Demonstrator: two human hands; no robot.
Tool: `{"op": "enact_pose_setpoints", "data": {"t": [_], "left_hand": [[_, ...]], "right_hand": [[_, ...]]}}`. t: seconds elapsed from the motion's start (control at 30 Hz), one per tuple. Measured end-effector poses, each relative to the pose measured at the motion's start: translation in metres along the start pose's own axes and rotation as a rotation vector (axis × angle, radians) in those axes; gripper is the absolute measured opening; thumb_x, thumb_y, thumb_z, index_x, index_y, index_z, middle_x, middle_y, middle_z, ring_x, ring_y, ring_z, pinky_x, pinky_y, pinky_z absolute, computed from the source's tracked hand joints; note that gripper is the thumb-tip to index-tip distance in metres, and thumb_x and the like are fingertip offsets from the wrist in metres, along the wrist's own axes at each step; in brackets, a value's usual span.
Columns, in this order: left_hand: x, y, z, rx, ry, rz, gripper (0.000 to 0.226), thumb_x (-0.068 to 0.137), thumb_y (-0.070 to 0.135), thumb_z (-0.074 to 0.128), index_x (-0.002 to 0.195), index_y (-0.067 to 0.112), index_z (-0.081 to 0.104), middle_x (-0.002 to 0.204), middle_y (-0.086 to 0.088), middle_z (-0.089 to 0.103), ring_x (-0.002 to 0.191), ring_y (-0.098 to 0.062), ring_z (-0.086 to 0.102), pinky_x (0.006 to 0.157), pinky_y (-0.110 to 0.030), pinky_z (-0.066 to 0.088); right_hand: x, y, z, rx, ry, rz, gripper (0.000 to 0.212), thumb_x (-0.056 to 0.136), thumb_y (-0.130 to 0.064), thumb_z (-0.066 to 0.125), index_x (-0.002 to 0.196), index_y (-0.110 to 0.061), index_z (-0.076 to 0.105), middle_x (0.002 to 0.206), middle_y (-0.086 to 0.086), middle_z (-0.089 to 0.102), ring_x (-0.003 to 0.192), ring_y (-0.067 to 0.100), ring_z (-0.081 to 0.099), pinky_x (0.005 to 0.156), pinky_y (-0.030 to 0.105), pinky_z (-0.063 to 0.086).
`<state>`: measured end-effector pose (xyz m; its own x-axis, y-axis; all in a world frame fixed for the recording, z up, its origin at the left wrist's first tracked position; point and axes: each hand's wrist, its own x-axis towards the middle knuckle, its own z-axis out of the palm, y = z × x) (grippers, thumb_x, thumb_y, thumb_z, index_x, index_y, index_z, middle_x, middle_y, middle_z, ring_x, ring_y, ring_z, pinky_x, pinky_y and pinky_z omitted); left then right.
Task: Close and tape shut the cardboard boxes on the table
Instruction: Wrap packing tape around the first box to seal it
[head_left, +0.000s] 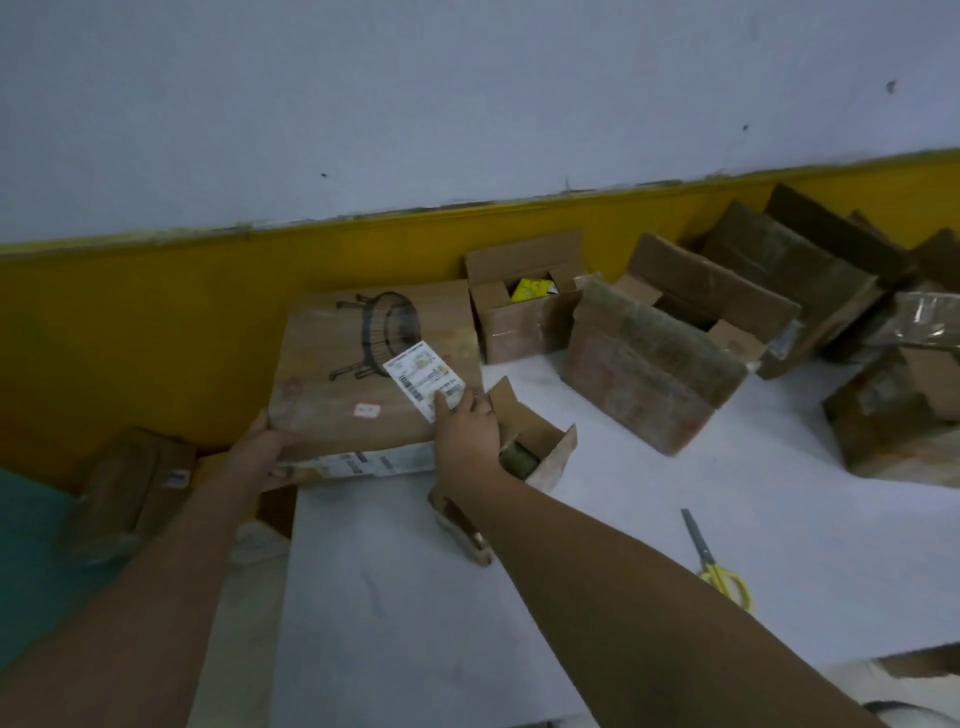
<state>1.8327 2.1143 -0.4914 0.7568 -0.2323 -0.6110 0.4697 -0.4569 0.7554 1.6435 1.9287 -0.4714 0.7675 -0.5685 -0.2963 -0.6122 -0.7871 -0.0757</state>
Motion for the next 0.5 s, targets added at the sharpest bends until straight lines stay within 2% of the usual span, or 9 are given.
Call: {"op": "enact_pose_setpoints", "data": {"t": [0.07,0.13,0.2,0.27,0.3,0.33,0.4,0.5], "left_hand": [[0.012,0.0,0.02,0.127,-0.031,-0.017,0.072,0.09,0.013,0.065,0.146,0.043,0.032,0.144,0.007,0.046,0.125,-0.031,0.05,0.099,-0.052,0.047],[0.009,0.004,0.039,0.316,-0.037,0.031,0.084,0.092,0.015,0.065,0.156,0.028,0.011,0.15,-0.004,0.037,0.133,-0.038,0.041,0.109,-0.055,0.038],[-0.009,0.013,0.056,0.598,0.095,0.202,0.078,0.089,0.013,0.065,0.153,0.017,0.021,0.149,-0.019,0.037,0.13,-0.043,0.039,0.108,-0.054,0.037],[-0.04,0.019,0.074,0.765,0.346,0.376,0.066,0.087,0.015,0.063,0.147,0.022,0.036,0.138,-0.024,0.041,0.122,-0.045,0.041,0.103,-0.051,0.039],[-0.065,0.02,0.088,0.739,0.418,0.459,0.058,0.089,0.017,0.061,0.144,0.021,0.042,0.133,-0.024,0.044,0.117,-0.045,0.043,0.099,-0.05,0.04],[-0.089,0.021,0.104,0.664,0.416,0.502,0.047,0.092,0.018,0.057,0.138,0.017,0.048,0.129,-0.022,0.049,0.112,-0.043,0.048,0.095,-0.049,0.043],[-0.13,0.018,0.139,0.588,0.239,0.491,0.026,0.1,0.025,0.048,0.122,0.014,0.057,0.118,-0.015,0.06,0.099,-0.032,0.057,0.087,-0.044,0.049],[-0.168,0.004,0.18,0.527,-0.145,0.343,0.03,0.098,0.041,0.052,0.111,0.017,0.063,0.106,-0.006,0.065,0.097,-0.022,0.061,0.083,-0.035,0.049]], "right_hand": [[0.011,0.02,-0.006,-0.042,-0.002,0.021,0.076,0.099,-0.032,0.046,0.158,-0.021,-0.002,0.162,0.023,-0.002,0.148,0.043,0.004,0.12,0.049,0.015],[0.017,0.038,-0.014,-0.173,0.018,0.001,0.076,0.099,-0.04,0.042,0.158,-0.018,0.0,0.163,0.019,0.0,0.15,0.04,-0.005,0.12,0.055,-0.007],[0.014,0.051,-0.022,-0.186,0.07,-0.059,0.069,0.1,-0.043,0.035,0.158,-0.014,0.01,0.164,0.015,0.009,0.151,0.036,-0.001,0.117,0.056,-0.015],[0.001,0.063,-0.032,-0.082,0.227,-0.122,0.06,0.101,-0.042,0.031,0.154,-0.013,0.027,0.16,0.013,0.024,0.15,0.031,0.012,0.12,0.054,-0.01],[-0.007,0.072,-0.038,-0.02,0.323,-0.132,0.056,0.101,-0.04,0.033,0.15,-0.014,0.036,0.156,0.012,0.034,0.148,0.03,0.021,0.121,0.053,-0.005],[-0.016,0.083,-0.043,0.039,0.387,-0.123,0.05,0.1,-0.036,0.035,0.144,-0.014,0.044,0.149,0.01,0.043,0.143,0.03,0.031,0.122,0.051,0.002],[-0.034,0.112,-0.045,0.246,0.387,-0.021,0.04,0.099,-0.031,0.039,0.133,-0.015,0.052,0.135,0.009,0.053,0.129,0.029,0.044,0.117,0.044,0.023],[-0.055,0.153,-0.033,0.578,0.096,0.167,0.048,0.098,-0.043,0.045,0.136,-0.014,0.047,0.135,0.013,0.049,0.121,0.033,0.049,0.1,0.043,0.044]]}}
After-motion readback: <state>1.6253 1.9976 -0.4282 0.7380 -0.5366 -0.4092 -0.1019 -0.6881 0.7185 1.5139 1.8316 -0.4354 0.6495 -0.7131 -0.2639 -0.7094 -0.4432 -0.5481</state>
